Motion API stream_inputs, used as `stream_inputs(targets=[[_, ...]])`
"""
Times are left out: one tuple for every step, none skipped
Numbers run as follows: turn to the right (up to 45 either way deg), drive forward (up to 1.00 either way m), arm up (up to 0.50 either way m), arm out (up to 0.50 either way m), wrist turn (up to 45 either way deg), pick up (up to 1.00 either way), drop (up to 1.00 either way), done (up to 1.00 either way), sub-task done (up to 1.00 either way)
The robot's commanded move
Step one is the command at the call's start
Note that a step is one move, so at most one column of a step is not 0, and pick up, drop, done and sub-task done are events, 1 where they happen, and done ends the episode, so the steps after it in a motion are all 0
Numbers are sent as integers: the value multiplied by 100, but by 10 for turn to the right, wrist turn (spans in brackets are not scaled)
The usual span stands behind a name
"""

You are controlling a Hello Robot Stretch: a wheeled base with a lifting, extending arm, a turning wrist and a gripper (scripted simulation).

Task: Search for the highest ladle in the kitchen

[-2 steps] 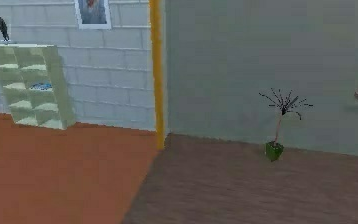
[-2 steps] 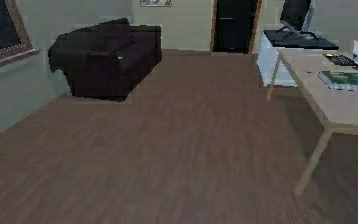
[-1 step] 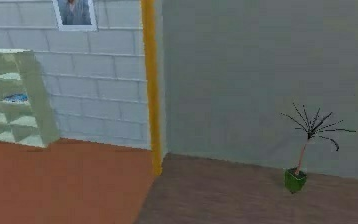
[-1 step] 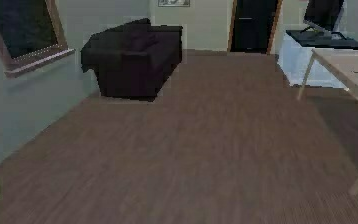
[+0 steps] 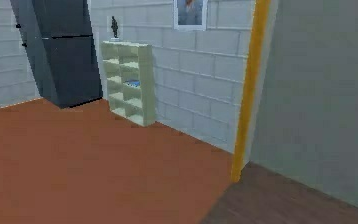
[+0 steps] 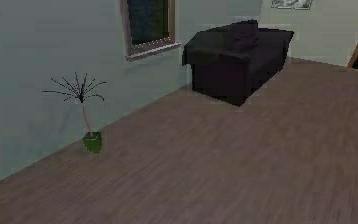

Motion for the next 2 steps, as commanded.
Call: stream_inputs(targets=[[0,45,0,0,0,0,0,0,0],[-450,0,0,0,0,0,0,0,0]])
